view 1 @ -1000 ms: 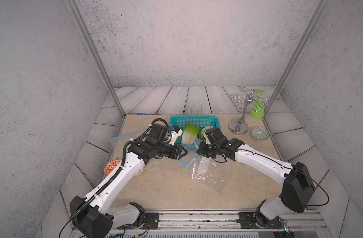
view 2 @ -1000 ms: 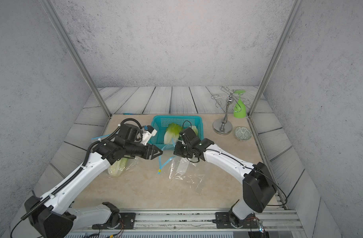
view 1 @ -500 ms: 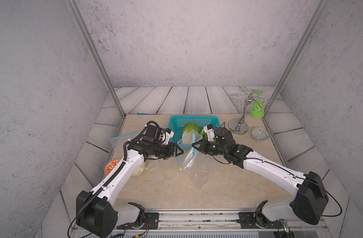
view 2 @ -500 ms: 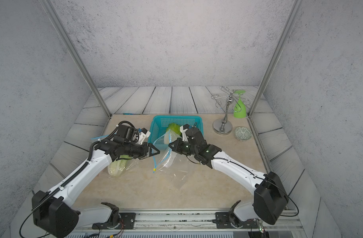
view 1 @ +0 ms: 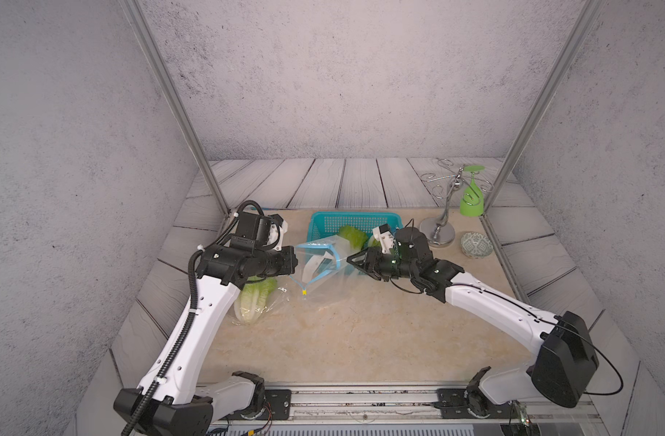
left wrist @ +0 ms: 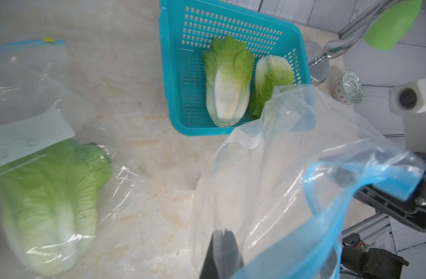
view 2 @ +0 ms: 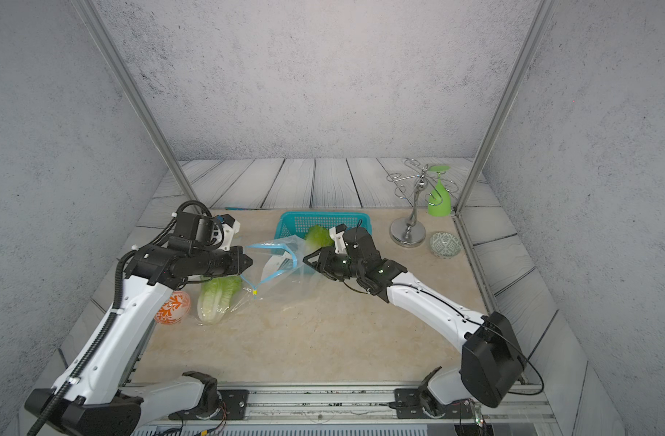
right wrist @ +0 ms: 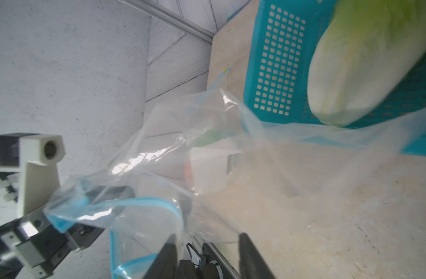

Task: Put the chinese cabbages into a zipper bag and zip it
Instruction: Open the zipper of the food storage bag at the center of the board, then pick up the Chinese cabbage from the basket.

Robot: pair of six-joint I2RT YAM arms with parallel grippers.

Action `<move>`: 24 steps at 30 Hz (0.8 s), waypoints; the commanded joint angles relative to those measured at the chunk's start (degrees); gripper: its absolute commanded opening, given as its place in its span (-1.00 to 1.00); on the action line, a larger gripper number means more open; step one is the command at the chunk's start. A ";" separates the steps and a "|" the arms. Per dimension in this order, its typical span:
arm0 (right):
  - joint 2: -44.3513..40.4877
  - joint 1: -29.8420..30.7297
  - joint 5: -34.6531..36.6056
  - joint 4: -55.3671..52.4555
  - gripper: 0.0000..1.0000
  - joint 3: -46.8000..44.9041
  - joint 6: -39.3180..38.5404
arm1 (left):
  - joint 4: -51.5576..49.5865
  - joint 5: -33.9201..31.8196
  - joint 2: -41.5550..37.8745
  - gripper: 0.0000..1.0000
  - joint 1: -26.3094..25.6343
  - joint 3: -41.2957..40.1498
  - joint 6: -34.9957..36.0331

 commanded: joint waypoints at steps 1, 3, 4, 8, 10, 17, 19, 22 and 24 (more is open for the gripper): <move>1.79 -3.76 1.20 -15.74 0.17 9.65 -10.93 | -9.91 -9.37 0.49 -1.00 0.03 1.85 1.64; 4.12 -6.75 4.81 -26.27 0.34 16.22 -16.53 | -11.60 -12.04 1.34 -1.00 -0.85 3.94 1.88; 5.72 -8.36 6.78 -30.80 0.43 18.91 -18.53 | -12.48 -13.10 2.24 -1.00 -1.87 5.33 2.23; 14.46 -11.80 17.05 -42.81 0.56 26.87 -23.25 | -15.15 -16.60 7.33 -1.00 -8.60 11.38 2.51; 19.53 -12.01 20.78 -45.32 0.59 31.07 -24.16 | -16.86 -18.20 9.91 -1.00 -11.90 15.37 2.47; 30.03 -12.60 30.72 -43.69 0.76 40.39 -23.80 | -19.55 -23.01 11.17 -1.00 -12.84 21.87 3.38; 34.15 -12.83 29.93 -44.33 0.77 43.50 -23.66 | -19.55 -20.94 12.80 -1.00 -15.22 22.17 2.58; 38.57 -12.86 27.05 -44.90 0.79 46.00 -22.71 | -20.28 -21.51 15.91 -1.00 -19.89 22.02 1.92; 40.07 -12.85 26.97 -45.05 0.79 45.92 -21.61 | -19.44 -20.83 17.07 -1.00 -21.48 20.24 1.69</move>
